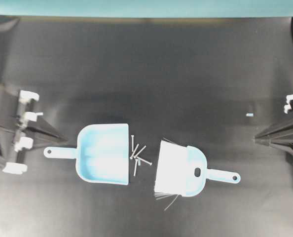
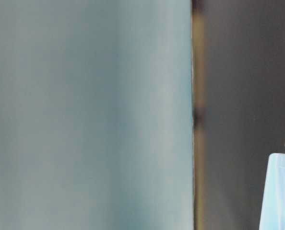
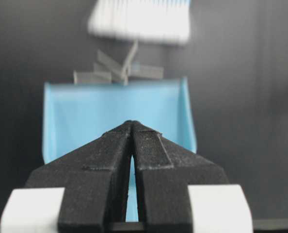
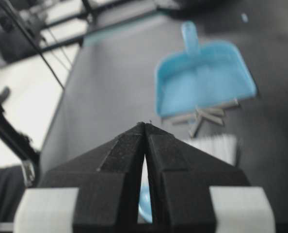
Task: Hold the dustpan with the left arm, while a human hand uses a hand brush to gather screws into the dustpan.
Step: 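Move the left gripper to the light-blue dustpan handle and close on it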
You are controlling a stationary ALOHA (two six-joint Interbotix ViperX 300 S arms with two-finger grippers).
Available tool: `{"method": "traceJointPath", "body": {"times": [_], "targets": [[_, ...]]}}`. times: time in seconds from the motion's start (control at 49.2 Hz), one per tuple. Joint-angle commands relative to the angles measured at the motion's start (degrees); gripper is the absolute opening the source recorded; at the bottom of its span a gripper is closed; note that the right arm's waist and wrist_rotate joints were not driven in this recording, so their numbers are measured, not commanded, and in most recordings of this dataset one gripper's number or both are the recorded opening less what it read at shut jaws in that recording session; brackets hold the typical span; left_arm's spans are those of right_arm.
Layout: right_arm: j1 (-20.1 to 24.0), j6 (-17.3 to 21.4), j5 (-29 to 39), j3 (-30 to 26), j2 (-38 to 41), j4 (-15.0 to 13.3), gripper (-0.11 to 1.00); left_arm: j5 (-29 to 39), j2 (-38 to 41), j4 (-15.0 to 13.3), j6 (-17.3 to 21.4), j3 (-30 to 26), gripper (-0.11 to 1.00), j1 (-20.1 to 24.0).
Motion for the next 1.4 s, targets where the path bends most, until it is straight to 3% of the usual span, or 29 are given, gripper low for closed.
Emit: {"method": "traceJointPath", "body": {"times": [0.0,0.244,0.427,0.651,0.732,0.915,0.997,1.2,1.383], "targets": [[0.00,0.00,2.72,1.23,-2.64,0.00,0.00,2.64,2.90,0.18,-0.09,-2.20,0.00,-0.62],[0.00,-0.09,14.50,4.75,-12.83,0.09,0.00,6.59,10.63,0.18,-2.64,-4.57,0.00,-2.90],[0.00,0.00,15.29,5.45,-17.93,0.00,0.00,8.53,15.73,0.18,-3.43,-5.19,0.00,-2.90],[0.00,0.00,15.47,5.54,-18.28,0.00,0.00,11.95,17.05,0.26,-2.81,-6.06,0.02,-1.76],[0.00,-0.09,15.47,5.54,-18.28,0.00,0.00,13.10,17.23,0.18,-3.08,-6.50,0.17,-1.32],[0.00,-0.09,15.47,5.63,-18.37,0.09,0.00,13.18,19.69,0.18,-3.43,-7.29,0.73,0.35],[0.00,-0.09,15.47,5.54,-18.37,0.00,0.00,13.10,21.53,0.18,-3.16,-7.29,0.88,1.23],[0.00,-0.09,15.38,5.54,-18.37,0.09,0.00,10.90,25.58,0.26,-2.81,-5.80,0.90,2.72],[0.00,-0.09,15.47,5.71,-18.46,0.09,0.00,2.55,27.69,0.26,-2.72,-4.39,0.90,2.81]]}}
